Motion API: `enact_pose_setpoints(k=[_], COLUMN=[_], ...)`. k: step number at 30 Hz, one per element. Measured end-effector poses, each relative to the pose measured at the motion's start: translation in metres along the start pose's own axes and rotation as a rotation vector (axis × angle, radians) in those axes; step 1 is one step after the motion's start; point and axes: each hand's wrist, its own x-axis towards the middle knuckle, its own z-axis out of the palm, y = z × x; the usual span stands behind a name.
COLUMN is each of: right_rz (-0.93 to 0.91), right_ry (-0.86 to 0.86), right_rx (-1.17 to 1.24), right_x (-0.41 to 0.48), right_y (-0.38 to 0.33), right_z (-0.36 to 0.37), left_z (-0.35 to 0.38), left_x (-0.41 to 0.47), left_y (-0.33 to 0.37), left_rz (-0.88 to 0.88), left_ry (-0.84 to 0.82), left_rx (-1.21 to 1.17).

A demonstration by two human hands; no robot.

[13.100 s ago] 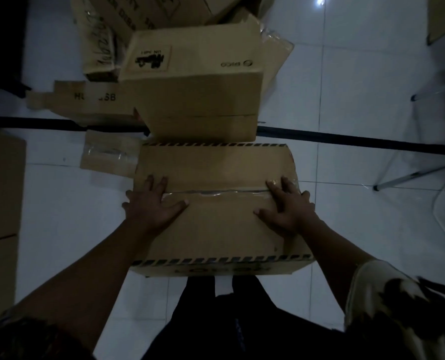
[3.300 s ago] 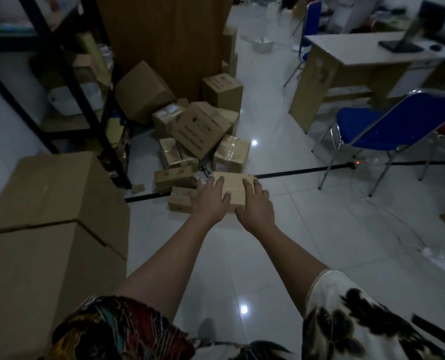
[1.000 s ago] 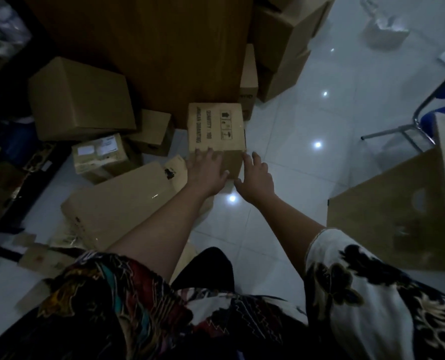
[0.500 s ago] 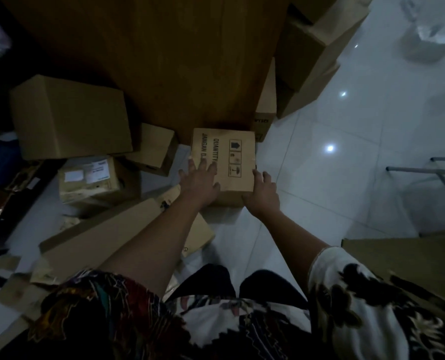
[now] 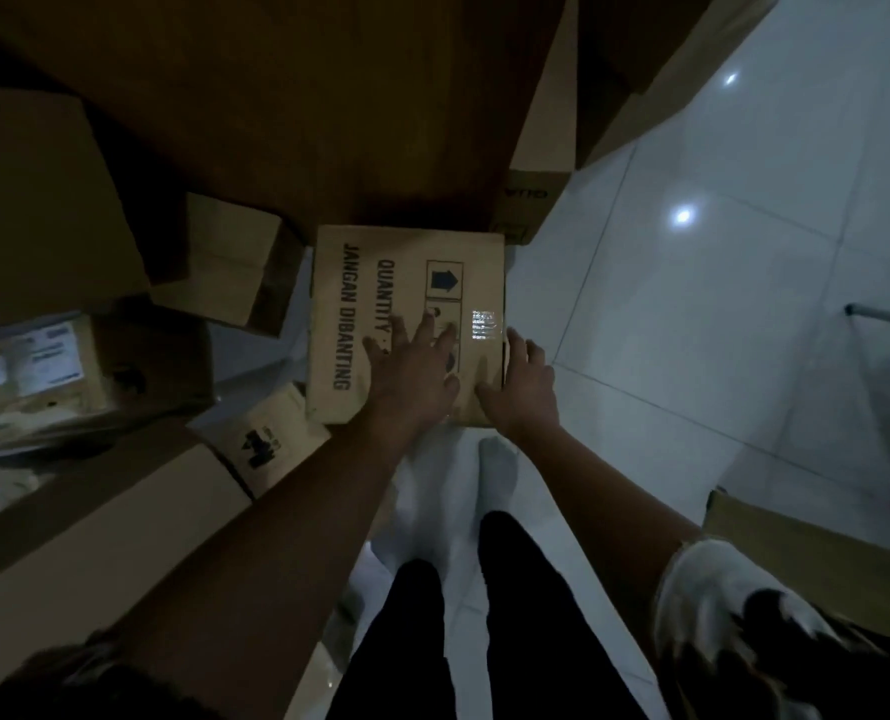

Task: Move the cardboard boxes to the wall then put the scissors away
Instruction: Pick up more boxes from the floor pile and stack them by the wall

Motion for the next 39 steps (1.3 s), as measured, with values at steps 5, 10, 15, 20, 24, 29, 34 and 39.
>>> enact_pose_setpoints(k=[5, 10, 15, 20, 24, 29, 34, 39], right_rz=[-0.020, 0.037, 0.018, 0.003, -0.044, -0.103, -0.212, -0.311], right_ry=[-0.036, -0.105, -0.039, 0.019, 0.043, 0.025, -0.033, -0.060], right_rx=[0.150, 0.330, 0.490, 0.571, 0.620, 0.700, 0.682, 0.665], right_x=[0.086, 0.127, 0.135, 0.138, 0.136, 0.136, 0.141, 0.142], right_y=[0.026, 0.041, 0.044, 0.030, 0.004, -0.026, -0.060, -0.077], right_z=[0.013, 0.025, 0.042, 0.053, 0.056, 0.059, 0.056, 0.059], left_z=[0.044, 0.072, 0.080, 0.078, 0.068, 0.054, 0.036, 0.023], left_x=[0.076, 0.127, 0.148, 0.148, 0.140, 0.126, 0.123, 0.121], left_y=[0.011, 0.016, 0.014, 0.000, -0.030, -0.065, -0.072, -0.092], left_rz=[0.021, 0.066, 0.069, 0.036, 0.071, 0.129, 0.106, 0.029], left_ry=[-0.010, -0.056, -0.087, -0.040, 0.035, 0.111, 0.149, 0.123], left_rx=[-0.015, 0.017, 0.046, 0.098, 0.035, -0.073, -0.072, -0.052])
